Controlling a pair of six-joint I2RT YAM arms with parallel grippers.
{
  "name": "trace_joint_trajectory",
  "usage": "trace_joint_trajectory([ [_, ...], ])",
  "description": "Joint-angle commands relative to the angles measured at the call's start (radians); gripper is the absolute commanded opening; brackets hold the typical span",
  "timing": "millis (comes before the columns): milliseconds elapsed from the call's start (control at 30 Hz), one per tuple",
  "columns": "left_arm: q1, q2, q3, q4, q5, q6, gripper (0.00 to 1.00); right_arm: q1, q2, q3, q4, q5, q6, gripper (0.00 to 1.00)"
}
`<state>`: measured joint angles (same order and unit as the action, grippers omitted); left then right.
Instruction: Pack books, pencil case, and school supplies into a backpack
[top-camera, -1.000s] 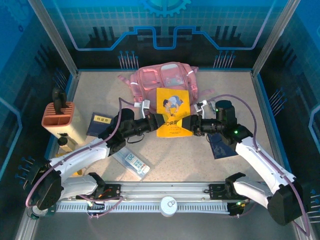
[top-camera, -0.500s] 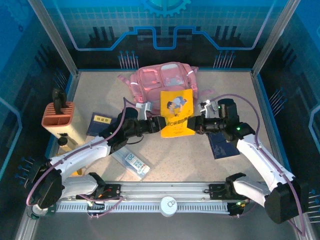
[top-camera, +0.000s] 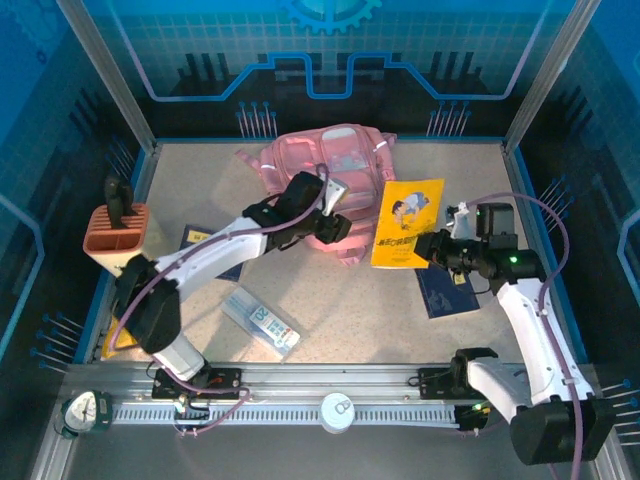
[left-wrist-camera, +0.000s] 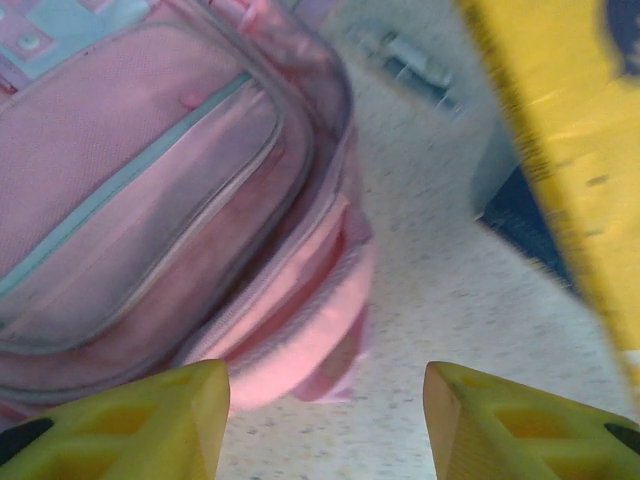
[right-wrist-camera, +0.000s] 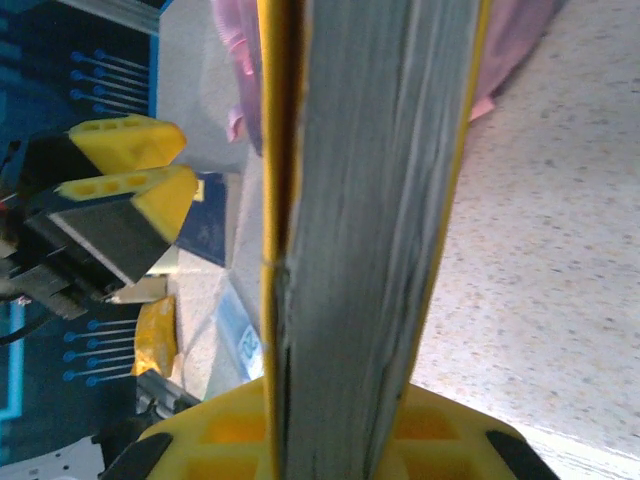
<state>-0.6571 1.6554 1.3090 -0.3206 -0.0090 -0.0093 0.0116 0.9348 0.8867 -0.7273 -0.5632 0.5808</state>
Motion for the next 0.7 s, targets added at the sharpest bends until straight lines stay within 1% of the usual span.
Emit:
trace_joint_trajectory([
  [0,0.015,0.091,0.105,-0.104,-0.094,0.166,0.55,-0.048,-0.028,-0.037,-0.023,-0.024,-0.053,0.04],
  [167,0.027,0.260,0.262,-0.142,-0.159,0.264,0.57,-0.087,-0.020,-0.068,0.000,-0.063,-0.047,0.05],
  [300,0.045,0.376,0.375,-0.191,-0.166,0.295,0.61,-0.093,-0.004,-0.076,0.009,-0.080,-0.047,0.04],
  [433,0.059,0.479,0.455,-0.228,-0.145,0.319,0.66,-0.095,0.007,-0.084,0.026,-0.084,-0.045,0.04],
  [533,0.071,0.552,0.521,-0.275,-0.128,0.319,0.67,-0.098,0.019,-0.087,0.044,-0.102,-0.031,0.04],
  [600,0.071,0.584,0.537,-0.274,-0.131,0.337,0.67,-0.098,0.025,-0.090,0.054,-0.106,-0.023,0.04],
  [633,0.072,0.599,0.539,-0.262,-0.148,0.340,0.67,-0.099,0.027,-0.089,0.059,-0.108,-0.021,0.03],
  [667,0.076,0.613,0.551,-0.263,-0.152,0.337,0.64,-0.098,0.031,-0.087,0.062,-0.110,-0.021,0.03],
])
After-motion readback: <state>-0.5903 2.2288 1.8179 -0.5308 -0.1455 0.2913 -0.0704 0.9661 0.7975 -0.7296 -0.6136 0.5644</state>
